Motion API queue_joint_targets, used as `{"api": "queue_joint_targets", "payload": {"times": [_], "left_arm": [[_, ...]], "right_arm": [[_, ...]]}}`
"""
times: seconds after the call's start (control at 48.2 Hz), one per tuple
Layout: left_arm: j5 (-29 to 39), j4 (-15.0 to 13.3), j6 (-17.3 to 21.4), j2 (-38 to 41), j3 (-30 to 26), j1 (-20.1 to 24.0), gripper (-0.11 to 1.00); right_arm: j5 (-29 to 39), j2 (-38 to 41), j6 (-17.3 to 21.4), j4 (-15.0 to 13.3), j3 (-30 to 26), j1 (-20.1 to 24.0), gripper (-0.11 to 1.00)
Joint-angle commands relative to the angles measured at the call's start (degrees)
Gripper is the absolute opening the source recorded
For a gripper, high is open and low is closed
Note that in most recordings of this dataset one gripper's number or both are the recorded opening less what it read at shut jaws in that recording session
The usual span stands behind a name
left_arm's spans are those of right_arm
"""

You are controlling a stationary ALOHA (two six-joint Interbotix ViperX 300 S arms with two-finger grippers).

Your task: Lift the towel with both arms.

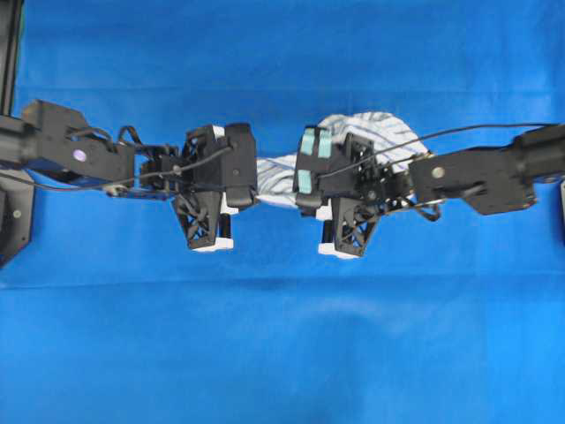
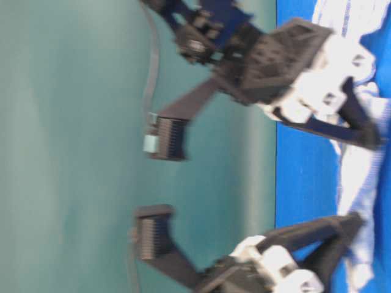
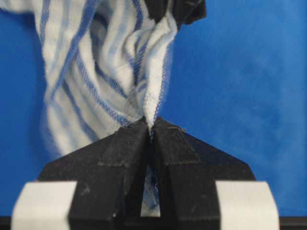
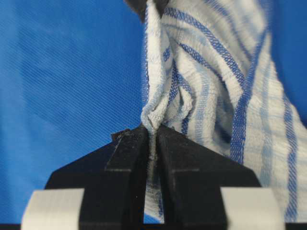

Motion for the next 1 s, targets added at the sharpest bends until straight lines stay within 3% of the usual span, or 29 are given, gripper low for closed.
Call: {"api": "queue_joint_targets", "payload": {"times": [0.0,0.498,0.976], "left_arm": [[2.5,-0.1,0.1,-5.4,-2.0,0.0,0.02],[20.9,-0.1,-0.4,-23.8,-13.5,1.4,0.02],[33.5,0.5,0.4,-24.3,-32.3,1.9,0.02]], "right_arm": [[2.2,-6.2,-0.3,-0.1,-1.5,0.1,0.08],[17.5,-28.7,-3.3,-2.6,-7.7,-0.1,0.08],[30.1,-32.0,-12.0,-2.7,-24.3,-0.1,0.08]]}}
